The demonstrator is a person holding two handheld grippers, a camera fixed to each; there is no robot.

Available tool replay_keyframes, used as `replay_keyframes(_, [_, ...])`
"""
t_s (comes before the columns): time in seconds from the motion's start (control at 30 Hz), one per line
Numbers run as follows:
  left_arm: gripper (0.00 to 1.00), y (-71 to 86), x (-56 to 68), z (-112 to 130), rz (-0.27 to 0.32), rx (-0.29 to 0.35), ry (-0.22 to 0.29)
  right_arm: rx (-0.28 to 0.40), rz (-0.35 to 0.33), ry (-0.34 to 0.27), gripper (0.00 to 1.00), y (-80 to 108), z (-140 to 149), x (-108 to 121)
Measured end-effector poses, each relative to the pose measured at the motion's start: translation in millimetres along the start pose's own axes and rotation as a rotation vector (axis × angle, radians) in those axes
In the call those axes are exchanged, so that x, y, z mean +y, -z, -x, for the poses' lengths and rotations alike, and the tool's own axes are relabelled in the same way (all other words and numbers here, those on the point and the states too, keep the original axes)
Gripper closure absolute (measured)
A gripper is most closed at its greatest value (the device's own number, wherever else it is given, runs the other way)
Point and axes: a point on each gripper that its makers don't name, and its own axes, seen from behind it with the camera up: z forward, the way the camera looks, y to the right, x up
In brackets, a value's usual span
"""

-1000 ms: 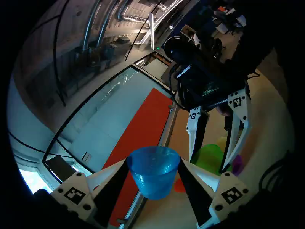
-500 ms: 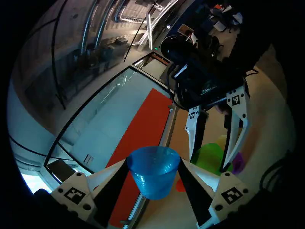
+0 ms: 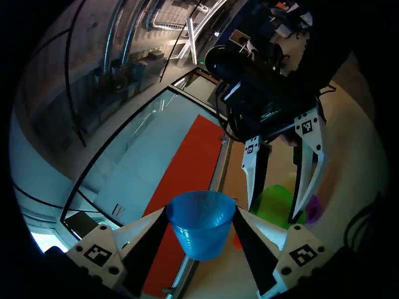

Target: Pour water

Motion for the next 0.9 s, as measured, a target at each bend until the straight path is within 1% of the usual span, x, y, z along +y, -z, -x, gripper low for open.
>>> replay_keyframes(0.37, [0.13,0.8,-0.5,-1.2,-0.007,0.002,-0.025,0.001,0.001,0.001,0.05,-0.4,-1.1,-0.5])
replay_keyframes(0.7, [0.13,1.9,-2.9,-4.0,-0.014,0.007,-0.036,0.001,0.002,0.003,0.05,-0.1,-1.7,0.0])
replay_keyframes(0.9, [0.13,1.3,-2.2,-5.3,-0.014,0.007,-0.041,0.001,0.002,0.004,0.05,0.5,-2.1,-0.7])
